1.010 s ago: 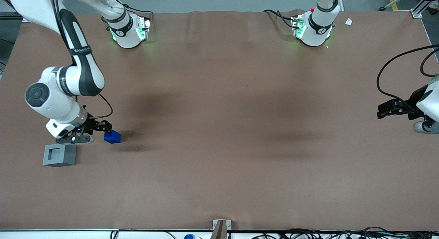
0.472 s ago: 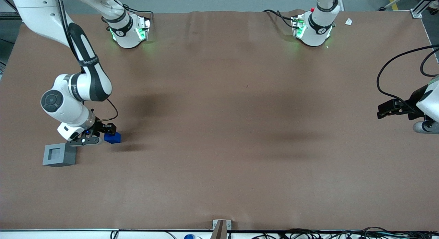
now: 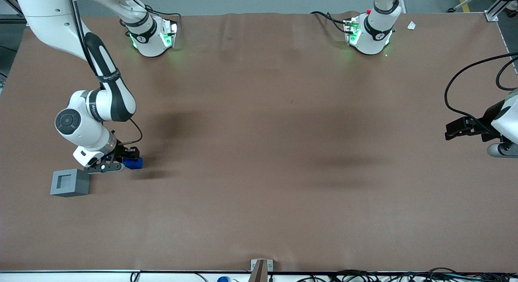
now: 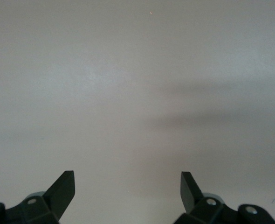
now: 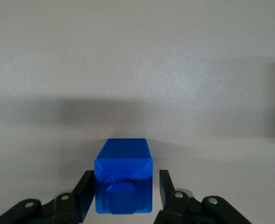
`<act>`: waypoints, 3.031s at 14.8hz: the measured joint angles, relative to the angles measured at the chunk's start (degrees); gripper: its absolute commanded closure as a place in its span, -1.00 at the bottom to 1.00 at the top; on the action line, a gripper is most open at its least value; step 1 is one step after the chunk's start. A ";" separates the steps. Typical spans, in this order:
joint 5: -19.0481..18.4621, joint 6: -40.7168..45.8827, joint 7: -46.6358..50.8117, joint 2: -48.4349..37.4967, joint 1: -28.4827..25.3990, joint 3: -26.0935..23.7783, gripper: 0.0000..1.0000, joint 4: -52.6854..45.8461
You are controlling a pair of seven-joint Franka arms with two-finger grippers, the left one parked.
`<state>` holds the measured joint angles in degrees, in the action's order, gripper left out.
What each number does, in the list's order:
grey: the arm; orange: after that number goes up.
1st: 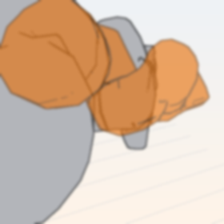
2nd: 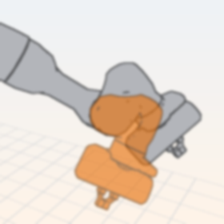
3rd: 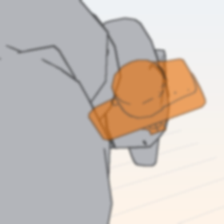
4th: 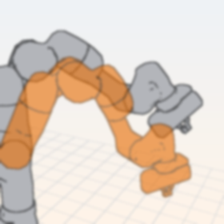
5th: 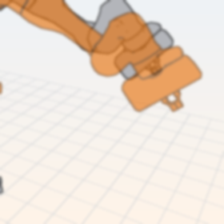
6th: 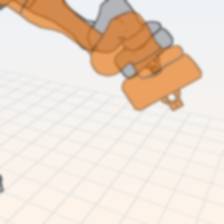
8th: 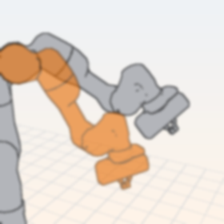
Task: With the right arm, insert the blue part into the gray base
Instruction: 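Lift the blue block and carry it above the gray base, then lower the blue block into the square hole of the gray base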
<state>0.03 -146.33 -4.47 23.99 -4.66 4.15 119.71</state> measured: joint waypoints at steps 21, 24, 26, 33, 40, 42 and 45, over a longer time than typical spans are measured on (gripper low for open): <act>-0.06 16.73 -13.73 -10.54 11.48 0.16 0.87 -7.39; -0.06 16.74 -17.47 -10.54 14.10 0.20 0.87 -8.02; -0.06 16.74 -18.53 -10.54 15.52 0.25 0.87 -8.40; -0.07 16.92 -19.29 -9.33 18.33 0.34 0.87 -9.87; -0.07 22.30 -19.44 -5.54 20.64 0.37 0.92 -16.47; -0.07 23.73 -19.44 -3.74 20.88 0.36 0.92 -18.89; -0.06 23.92 -19.43 -1.54 20.87 0.18 0.92 -20.97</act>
<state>-0.02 -122.41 -23.90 22.45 16.21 4.34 98.74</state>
